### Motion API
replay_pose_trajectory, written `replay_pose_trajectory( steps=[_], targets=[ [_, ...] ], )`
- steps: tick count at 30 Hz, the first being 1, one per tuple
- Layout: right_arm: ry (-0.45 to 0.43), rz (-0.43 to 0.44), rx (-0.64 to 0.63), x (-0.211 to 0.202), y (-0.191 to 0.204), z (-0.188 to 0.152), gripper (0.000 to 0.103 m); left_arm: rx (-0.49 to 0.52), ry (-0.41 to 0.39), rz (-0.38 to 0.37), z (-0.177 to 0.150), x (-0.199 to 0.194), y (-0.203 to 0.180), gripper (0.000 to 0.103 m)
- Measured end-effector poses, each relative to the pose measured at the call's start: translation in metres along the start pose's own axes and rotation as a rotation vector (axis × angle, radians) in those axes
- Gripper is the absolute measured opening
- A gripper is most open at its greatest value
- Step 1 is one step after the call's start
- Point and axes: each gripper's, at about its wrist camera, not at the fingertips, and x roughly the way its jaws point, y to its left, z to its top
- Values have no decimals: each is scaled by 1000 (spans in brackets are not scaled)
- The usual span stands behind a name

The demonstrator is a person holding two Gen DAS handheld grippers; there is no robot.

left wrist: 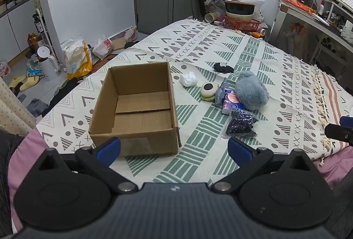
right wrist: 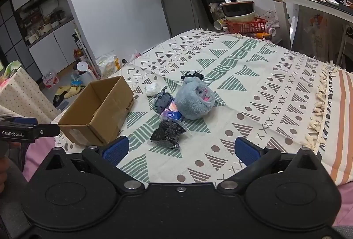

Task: Organize soft objects

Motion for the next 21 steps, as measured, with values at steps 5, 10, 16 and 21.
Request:
replay_pose_trajectory(
  steps=[5,10,16,21],
  targets=[
    [1,0,1,0,0,0,103,6,0,-1,-1,-1,0,102],
    [-2,-1,2,-1,1,-2,103,11,-3,-1,-3,1,-1,102],
    [-2,-3,3,-1,0,0,103,9,-2,0,-2,1,-3,102],
    [-4,-4,2,-1,0,0,103,9,-2,0,-2,-2,-3,102]
  ],
)
